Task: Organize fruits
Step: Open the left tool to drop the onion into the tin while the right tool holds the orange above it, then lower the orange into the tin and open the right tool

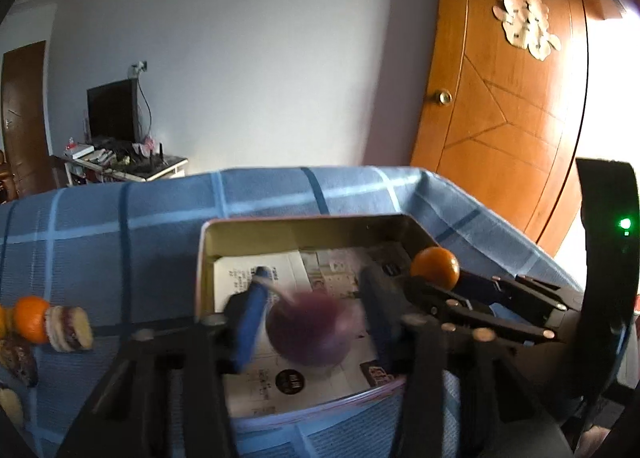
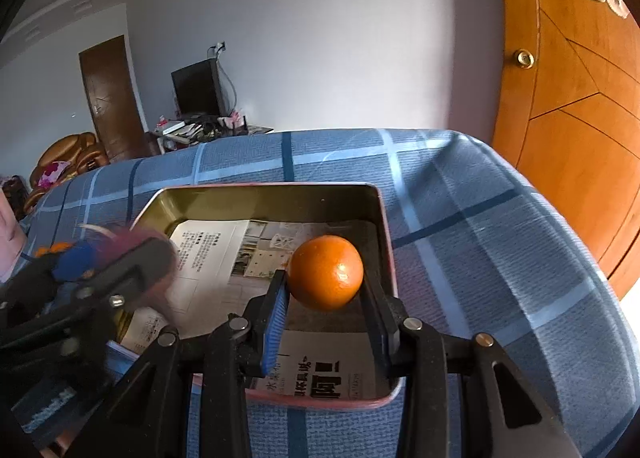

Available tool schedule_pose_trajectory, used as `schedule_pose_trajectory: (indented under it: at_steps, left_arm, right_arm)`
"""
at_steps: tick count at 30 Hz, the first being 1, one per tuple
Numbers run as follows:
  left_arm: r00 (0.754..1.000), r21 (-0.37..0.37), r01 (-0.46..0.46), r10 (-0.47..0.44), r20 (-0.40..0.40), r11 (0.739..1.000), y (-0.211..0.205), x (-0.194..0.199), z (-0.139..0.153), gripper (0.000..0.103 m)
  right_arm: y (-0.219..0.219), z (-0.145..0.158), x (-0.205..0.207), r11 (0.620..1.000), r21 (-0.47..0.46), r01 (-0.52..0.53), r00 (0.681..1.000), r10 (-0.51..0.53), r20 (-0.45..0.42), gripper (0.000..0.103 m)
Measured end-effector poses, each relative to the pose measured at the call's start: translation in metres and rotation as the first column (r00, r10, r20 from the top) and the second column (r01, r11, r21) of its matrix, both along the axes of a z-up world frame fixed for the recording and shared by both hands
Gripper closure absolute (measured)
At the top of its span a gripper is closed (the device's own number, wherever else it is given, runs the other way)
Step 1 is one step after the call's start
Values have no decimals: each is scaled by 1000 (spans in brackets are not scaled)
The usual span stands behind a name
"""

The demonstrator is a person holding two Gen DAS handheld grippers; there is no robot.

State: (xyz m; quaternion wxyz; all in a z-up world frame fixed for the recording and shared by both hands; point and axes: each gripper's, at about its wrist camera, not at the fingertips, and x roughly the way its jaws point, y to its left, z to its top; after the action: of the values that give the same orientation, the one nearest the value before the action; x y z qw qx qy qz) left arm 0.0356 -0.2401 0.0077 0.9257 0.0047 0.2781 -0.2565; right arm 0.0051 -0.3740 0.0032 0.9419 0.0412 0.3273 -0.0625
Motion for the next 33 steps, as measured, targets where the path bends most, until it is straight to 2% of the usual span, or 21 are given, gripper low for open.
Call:
schedule_pose_trajectory:
  at_steps: [5,7,8,9,11,12,15,18,20,22,24,26,29,33]
  left_arm:
    - [1000,-3,6,-6,-18,1000,3,0,-1,60]
    - [1000,-12,-5,5,-17,1000,7,-1,-1,56]
    - [1000,-20,-9,9,-15,1000,9,-1,-1,50]
    - [1000,-31,-15,15,-12,999,12,-2,0,37]
    - [999,-44,-42,42,0,998,17,-1,2,20]
    - [998,-51,-57,58,12,997,19,-2,3,16]
    - [995,-56,-83,86,44,995,27,-6,7,14]
    - [984,-66,-152,157,79,986,40,-5,15,10]
    - [974,-78,-198,205,98,977,55,-4,21,5]
    - [958,-67,-247,254,135,967,67,-6,24,5]
    - [944,-43,-284,287,159,958,75,-8,23,2]
    - [941,-37,-302,304,151,953,81,-9,21,1]
    - [938,-41,-314,317,137,948,89,-11,19,0]
    - [916,28,-360,348,199,933,89,-22,13,0]
  right_arm:
    - [0,-3,6,1000,7,-13,999,14,-30,64]
    - [0,-4,7,1000,11,-19,999,19,-31,64]
    - [0,-4,8,1000,10,-24,999,24,-35,64]
    - [1,-4,8,1000,6,-26,999,26,-38,64]
    - [2,-5,9,999,4,-36,999,36,-41,59]
    - [3,-5,9,999,4,-41,998,41,-39,54]
    - [3,1,2,1000,-6,-26,1000,26,4,45]
    - [-2,16,-15,997,-42,63,990,-57,126,44]
    - [-13,30,-33,987,-40,154,960,-139,244,36]
    - [-24,38,-50,976,-2,219,918,-205,340,21]
    - [-33,42,-61,964,36,264,881,-256,399,18]
    - [-39,43,-63,958,60,282,867,-281,411,18]
    - [-39,38,-58,956,59,286,872,-286,396,18]
    - [-33,35,-57,962,31,272,879,-262,400,18]
